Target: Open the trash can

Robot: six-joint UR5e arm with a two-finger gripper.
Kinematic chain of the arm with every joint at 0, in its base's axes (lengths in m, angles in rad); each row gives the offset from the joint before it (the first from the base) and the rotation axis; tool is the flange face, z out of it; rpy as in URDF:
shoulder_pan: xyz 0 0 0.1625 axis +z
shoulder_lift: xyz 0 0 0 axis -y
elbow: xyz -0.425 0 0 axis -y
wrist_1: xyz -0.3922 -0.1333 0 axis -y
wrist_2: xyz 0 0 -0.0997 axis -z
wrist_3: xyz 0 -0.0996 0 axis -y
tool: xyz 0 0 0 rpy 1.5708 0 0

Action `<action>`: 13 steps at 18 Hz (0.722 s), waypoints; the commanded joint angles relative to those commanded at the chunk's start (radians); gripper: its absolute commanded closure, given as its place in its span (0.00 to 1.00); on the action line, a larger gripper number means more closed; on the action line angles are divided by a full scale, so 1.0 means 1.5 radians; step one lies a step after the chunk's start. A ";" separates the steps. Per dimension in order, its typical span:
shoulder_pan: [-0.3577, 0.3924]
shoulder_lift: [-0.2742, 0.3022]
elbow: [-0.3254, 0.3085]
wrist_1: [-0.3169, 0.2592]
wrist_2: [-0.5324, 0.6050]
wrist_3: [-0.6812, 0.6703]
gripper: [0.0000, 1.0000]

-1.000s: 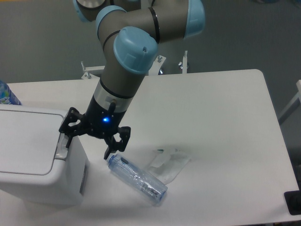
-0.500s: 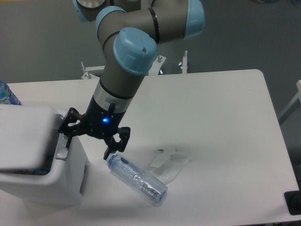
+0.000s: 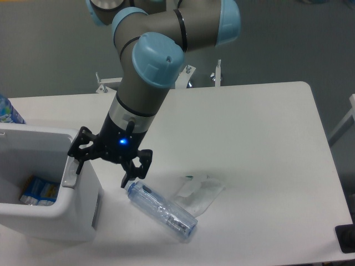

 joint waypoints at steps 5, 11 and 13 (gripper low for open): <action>0.027 0.001 0.006 0.002 0.001 0.008 0.00; 0.093 -0.010 0.000 0.073 0.010 0.017 0.00; 0.122 -0.018 0.001 0.078 0.015 0.059 0.00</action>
